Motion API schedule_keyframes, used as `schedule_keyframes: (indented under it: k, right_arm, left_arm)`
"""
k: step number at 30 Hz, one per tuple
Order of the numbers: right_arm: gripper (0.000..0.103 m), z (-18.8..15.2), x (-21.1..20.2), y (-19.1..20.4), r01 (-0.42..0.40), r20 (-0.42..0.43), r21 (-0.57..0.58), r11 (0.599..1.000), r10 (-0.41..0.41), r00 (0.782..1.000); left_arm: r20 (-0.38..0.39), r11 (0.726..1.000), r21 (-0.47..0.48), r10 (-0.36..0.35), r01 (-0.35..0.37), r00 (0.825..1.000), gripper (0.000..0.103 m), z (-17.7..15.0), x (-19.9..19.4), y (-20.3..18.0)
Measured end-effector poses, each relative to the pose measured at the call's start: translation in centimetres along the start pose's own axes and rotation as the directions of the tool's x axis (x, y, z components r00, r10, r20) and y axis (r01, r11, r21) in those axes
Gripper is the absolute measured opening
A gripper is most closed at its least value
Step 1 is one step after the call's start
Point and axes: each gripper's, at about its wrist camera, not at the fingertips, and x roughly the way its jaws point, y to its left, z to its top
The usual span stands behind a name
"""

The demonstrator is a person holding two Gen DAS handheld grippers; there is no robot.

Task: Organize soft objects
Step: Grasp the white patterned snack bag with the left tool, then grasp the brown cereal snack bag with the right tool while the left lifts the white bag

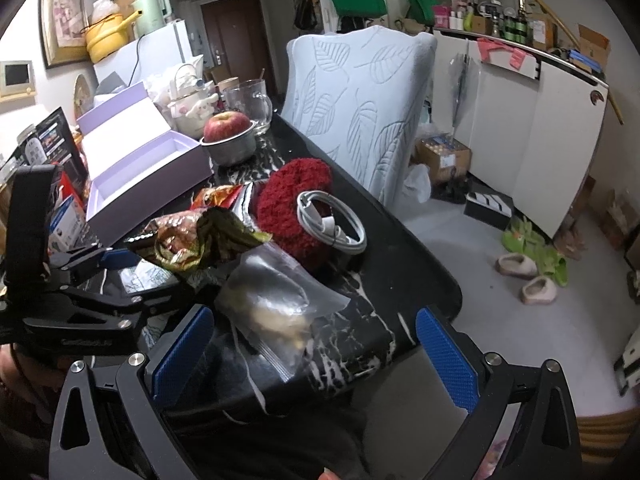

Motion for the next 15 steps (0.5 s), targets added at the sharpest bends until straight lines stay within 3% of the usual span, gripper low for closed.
schedule_keyframes:
  k: [1,3,5,11,15]
  right_arm:
    - [0.103,0.0,0.0,0.0,-0.003,-0.001,-0.001,1.000,0.003,1.000]
    - [0.103,0.0,0.0,-0.1,-0.010,-0.002,0.008,1.000,0.010,1.000]
    - [0.103,-0.1,0.1,-0.2,-0.008,-0.003,0.015,1.000,0.008,1.000]
    - [0.103,0.0,0.2,0.3,-0.020,-0.001,0.008,1.000,0.021,1.000]
    - [0.103,0.0,0.4,0.8,-0.024,-0.007,-0.002,1.000,0.024,1.000]
  left_arm:
    - [-0.001,1.000,0.000,0.001,-0.001,1.000,0.078,-0.1,0.0,0.1]
    - [-0.006,1.000,-0.003,0.020,-0.020,1.000,0.064,-0.3,0.0,0.3]
    - [-0.006,1.000,-0.016,0.010,-0.010,1.000,0.058,-0.6,-0.2,0.6]
    - [-0.006,1.000,-0.025,0.016,-0.016,1.000,0.056,-1.7,-1.2,0.8]
    - [-0.016,0.997,-0.083,0.004,-0.005,1.000,0.056,-2.7,-2.2,1.7]
